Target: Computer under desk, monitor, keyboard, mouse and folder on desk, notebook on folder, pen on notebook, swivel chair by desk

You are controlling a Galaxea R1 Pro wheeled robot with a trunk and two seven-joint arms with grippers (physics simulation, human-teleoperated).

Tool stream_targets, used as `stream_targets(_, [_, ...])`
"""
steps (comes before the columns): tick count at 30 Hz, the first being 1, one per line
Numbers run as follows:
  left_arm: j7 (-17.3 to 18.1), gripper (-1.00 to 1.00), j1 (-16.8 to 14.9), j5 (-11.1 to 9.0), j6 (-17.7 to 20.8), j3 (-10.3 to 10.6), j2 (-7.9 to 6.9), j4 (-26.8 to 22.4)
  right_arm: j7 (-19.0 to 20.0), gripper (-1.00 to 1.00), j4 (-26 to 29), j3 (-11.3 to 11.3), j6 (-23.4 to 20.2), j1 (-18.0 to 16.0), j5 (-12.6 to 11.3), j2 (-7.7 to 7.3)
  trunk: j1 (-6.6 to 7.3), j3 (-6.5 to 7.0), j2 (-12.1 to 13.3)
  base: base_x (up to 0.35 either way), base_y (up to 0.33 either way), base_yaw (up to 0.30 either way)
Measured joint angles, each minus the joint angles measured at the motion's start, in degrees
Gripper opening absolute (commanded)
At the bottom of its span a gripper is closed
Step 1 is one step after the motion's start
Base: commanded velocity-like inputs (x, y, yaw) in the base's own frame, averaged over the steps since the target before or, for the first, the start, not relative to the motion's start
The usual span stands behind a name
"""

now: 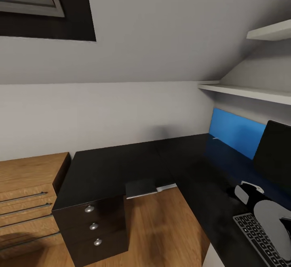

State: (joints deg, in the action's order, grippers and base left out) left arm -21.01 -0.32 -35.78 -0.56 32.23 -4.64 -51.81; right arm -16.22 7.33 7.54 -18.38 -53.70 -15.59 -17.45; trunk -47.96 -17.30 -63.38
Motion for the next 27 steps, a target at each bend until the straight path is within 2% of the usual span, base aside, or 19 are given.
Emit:
stream_targets(5, [-0.28, 1.00, 0.00, -0.14, 0.00, -0.25, 0.12, -0.16, -0.29, -1.00, -0.07, 0.05, -0.40, -0.01, 1.67, -0.17, -0.87, -0.71, -1.59, 0.000, 0.000, 0.000])
stream_targets(7, [-0.38, 1.00, 0.00, -0.16, 0.00, -0.30, 0.14, -0.24, -1.96, -1.00, -0.05, 0.05, -0.39, -0.01, 1.88, -0.26, -1.31, -1.07, -2.39, 0.000, 0.000, 0.000])
stream_targets(13, [-0.60, 1.00, 0.00, -0.17, 0.00, -0.37, 0.11, -0.27, -3.79, -1.00, 0.00, 0.02, -0.14, 0.01, 1.95, -0.15, -2.63, -2.15, -4.80, 0.000, 0.000, 0.000])
stream_targets(23, [-0.62, 1.00, 0.00, -0.11, 0.00, -0.42, 0.12, -0.21, -3.89, -1.00, 0.01, -0.11, 0.05, 0.00, 1.95, -0.06, -4.83, -3.95, -8.81, 0.000, 0.000, 0.000])
stream_targets(27, [-0.64, 1.00, 0.00, -0.09, 0.02, -0.34, 0.14, -0.19, -3.85, -1.00, 0.01, -0.12, 0.10, 0.02, 1.95, -0.05, -5.05, -4.13, -9.22, 0.000, 0.000, 0.000])
